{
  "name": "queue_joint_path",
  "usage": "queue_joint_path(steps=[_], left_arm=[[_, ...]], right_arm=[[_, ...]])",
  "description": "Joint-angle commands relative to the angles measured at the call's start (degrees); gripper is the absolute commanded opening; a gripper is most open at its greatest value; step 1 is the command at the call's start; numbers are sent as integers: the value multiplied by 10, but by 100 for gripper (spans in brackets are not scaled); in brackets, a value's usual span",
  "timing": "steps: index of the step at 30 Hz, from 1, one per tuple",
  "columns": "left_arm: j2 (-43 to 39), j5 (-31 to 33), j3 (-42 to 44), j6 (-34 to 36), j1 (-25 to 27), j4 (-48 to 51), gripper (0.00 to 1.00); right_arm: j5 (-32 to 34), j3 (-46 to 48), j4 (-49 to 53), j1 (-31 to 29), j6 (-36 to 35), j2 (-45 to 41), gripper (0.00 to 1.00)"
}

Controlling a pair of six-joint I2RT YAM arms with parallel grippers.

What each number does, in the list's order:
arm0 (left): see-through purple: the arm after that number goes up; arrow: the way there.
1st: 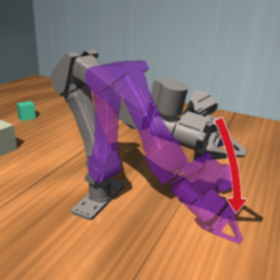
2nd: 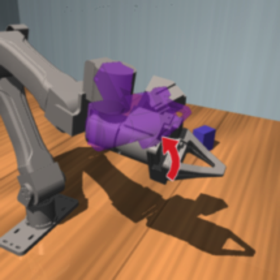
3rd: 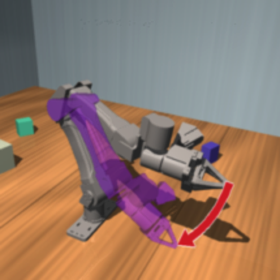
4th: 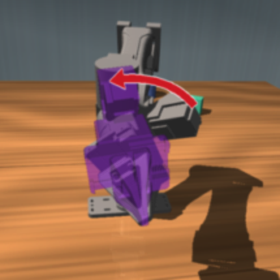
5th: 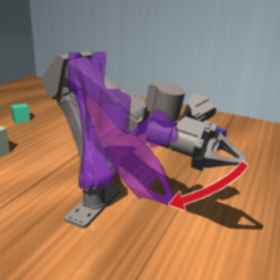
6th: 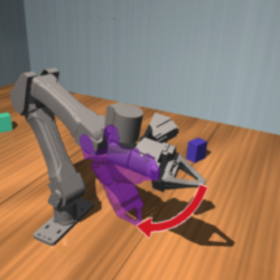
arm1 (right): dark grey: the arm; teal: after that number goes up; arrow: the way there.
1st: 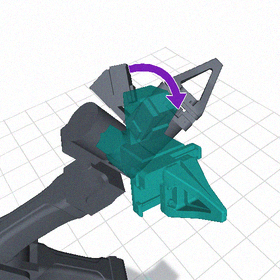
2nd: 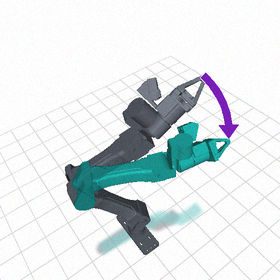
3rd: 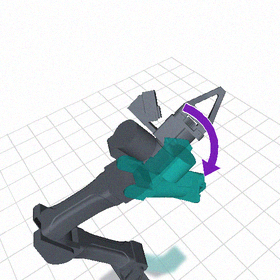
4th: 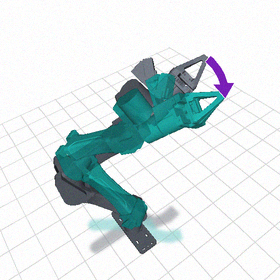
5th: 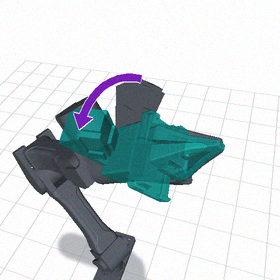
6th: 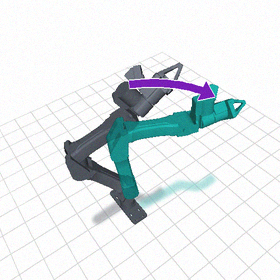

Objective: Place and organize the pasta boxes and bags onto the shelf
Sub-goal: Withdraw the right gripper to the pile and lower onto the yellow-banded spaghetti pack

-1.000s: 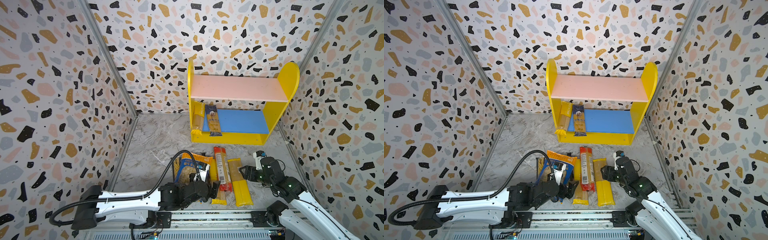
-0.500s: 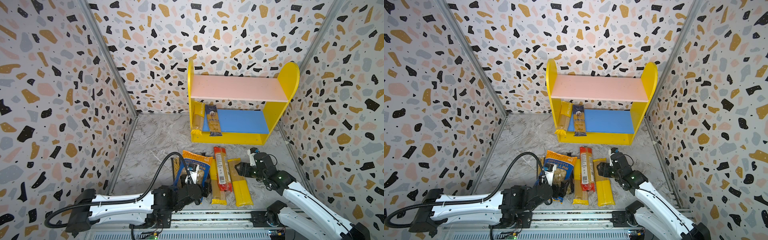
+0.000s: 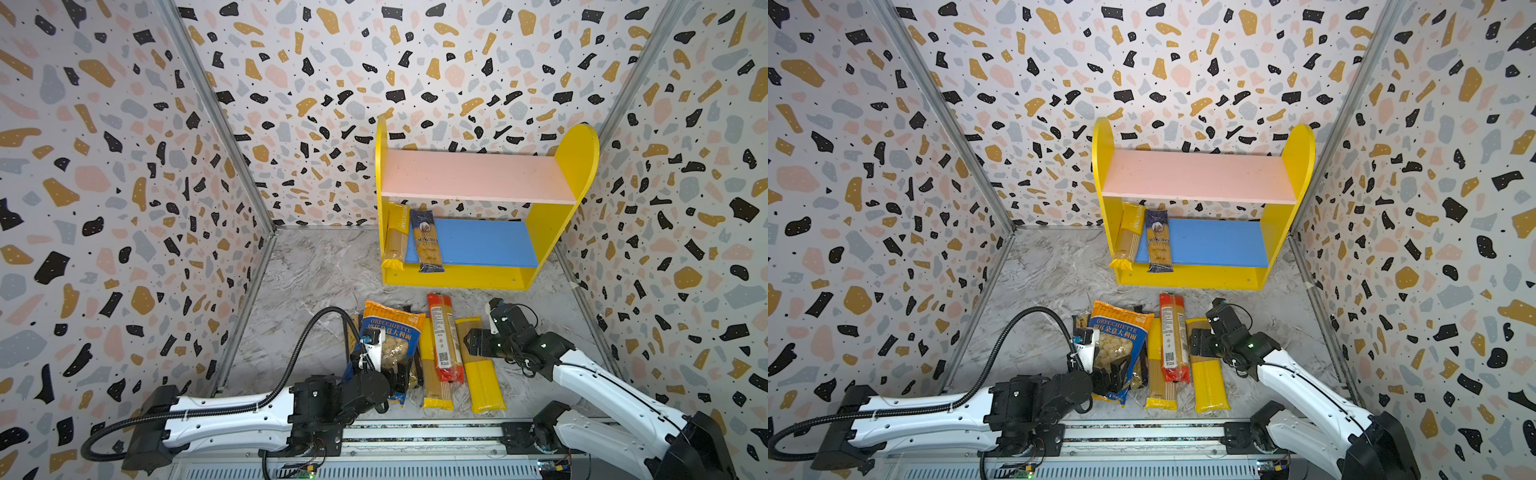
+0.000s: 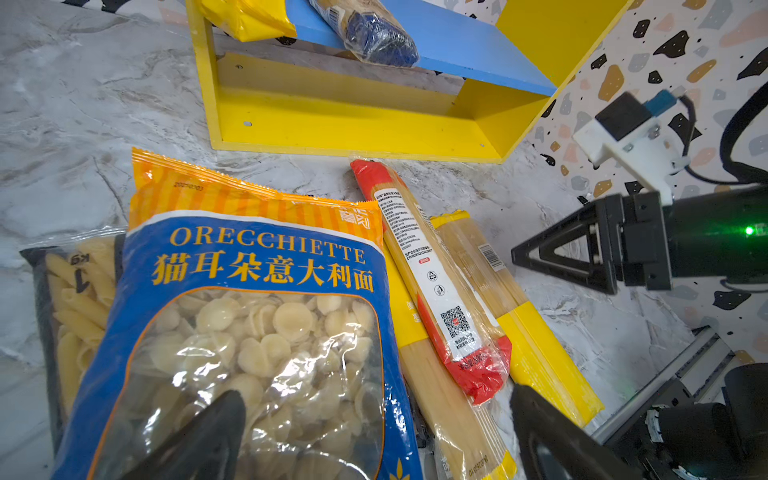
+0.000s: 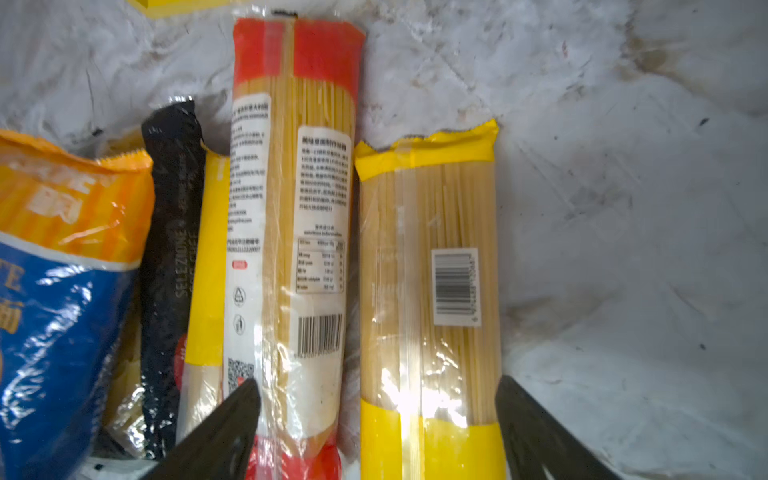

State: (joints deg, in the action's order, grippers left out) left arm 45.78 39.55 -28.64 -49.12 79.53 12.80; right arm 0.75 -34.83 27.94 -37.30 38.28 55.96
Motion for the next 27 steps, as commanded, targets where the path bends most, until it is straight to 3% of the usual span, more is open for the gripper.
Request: queue_joint_path(steps=[1, 5, 13, 27], left_arm=[[-8, 17, 6, 3, 0, -5, 100], [-15, 13, 8, 4, 0, -2, 99], [-55, 11, 14, 4, 0, 10, 100], [-70, 14, 17, 0, 0, 27, 100]], right_arm=[[58, 17, 71, -58, 73, -18, 91], [68, 55, 85, -120, 145, -37, 99], [100, 97, 119, -202, 250, -42, 99], [138, 110, 98, -234, 255, 43, 98]])
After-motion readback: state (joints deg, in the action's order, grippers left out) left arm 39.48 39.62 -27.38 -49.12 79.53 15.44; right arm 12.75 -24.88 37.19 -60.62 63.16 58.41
